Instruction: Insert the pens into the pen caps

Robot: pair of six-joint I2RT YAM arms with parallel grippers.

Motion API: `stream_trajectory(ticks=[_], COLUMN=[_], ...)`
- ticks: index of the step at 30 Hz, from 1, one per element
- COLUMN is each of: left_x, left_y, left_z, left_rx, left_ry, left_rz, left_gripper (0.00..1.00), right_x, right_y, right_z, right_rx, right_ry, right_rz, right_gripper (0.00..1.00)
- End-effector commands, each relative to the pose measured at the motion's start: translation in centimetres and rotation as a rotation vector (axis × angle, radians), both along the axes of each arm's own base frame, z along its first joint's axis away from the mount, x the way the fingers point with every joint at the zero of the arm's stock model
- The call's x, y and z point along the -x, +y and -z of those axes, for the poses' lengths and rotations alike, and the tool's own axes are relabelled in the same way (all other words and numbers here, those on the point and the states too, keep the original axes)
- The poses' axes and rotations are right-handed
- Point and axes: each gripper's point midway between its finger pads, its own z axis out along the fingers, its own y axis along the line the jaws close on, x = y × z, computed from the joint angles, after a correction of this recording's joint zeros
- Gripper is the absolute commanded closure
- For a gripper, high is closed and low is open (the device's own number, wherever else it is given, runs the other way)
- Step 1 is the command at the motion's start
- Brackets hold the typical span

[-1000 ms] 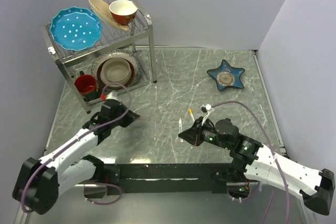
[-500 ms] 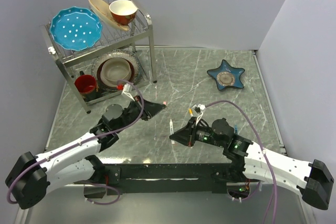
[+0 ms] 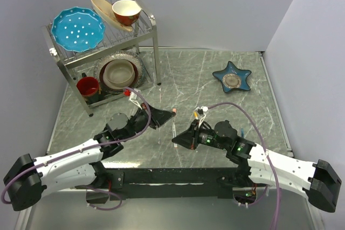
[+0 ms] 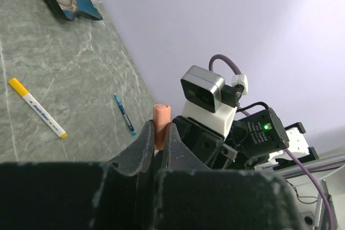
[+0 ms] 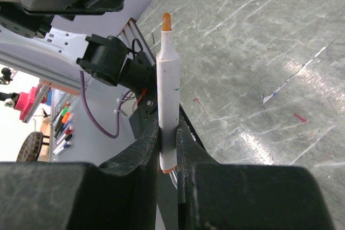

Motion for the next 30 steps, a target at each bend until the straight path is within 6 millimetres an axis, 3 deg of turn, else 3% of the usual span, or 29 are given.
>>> stream_trajectory(ticks=[1, 30], left_x=[-0.4, 0.5], left_y=[0.6, -0.3], left_z=[-2.7, 0.0], left_rx=[0.029, -0.051], left_ry=[-0.077, -0.067], left_rz=[-0.053, -0.071], left_gripper=[0.99, 0.99], right_x=[-0.3, -0.9], right_y=[0.4, -0.2], right_z=[-3.8, -5.6], right_rx=[-0.086, -0.113], right_ry=[-0.054, -0.080], right_rz=[0.008, 0.057], right_gripper=[1.00, 1.00])
